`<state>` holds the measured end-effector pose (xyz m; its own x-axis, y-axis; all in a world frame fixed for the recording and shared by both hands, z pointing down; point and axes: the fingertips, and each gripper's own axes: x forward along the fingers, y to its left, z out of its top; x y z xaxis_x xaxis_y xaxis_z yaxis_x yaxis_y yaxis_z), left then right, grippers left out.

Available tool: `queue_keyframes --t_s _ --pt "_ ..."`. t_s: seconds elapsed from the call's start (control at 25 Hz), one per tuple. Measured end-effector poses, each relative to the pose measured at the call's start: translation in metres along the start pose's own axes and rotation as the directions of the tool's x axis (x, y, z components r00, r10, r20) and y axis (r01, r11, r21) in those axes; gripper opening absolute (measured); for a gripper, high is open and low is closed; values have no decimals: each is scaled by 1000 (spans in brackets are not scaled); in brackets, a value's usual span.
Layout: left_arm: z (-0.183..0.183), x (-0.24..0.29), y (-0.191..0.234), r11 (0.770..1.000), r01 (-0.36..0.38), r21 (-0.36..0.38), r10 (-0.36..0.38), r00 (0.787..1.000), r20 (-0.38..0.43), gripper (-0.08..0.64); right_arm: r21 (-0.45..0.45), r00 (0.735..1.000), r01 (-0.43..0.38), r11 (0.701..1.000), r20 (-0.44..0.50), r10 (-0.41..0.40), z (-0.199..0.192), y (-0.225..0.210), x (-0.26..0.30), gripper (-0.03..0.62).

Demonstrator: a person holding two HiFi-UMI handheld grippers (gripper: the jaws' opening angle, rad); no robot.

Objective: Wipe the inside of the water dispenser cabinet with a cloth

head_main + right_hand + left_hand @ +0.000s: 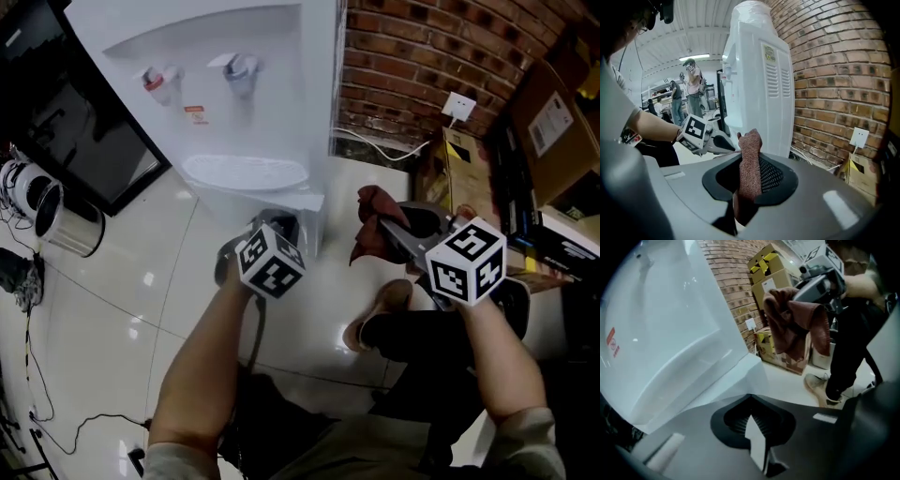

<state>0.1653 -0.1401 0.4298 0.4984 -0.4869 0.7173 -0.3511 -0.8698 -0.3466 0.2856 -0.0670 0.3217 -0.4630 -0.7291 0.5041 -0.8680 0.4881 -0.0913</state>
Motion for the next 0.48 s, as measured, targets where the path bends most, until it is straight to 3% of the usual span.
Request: queue_keyframes --t_s 0.16,0.48 --pt "6 20 16 989 -115 -90 116 993 5 1 -1 1000 -7 1000 -14 7 -10 -12 0 84" --pt "11 24 5 984 -76 -158 76 997 -4 0 10 997 4 1000 -80 -4 -34 -38 9 84"
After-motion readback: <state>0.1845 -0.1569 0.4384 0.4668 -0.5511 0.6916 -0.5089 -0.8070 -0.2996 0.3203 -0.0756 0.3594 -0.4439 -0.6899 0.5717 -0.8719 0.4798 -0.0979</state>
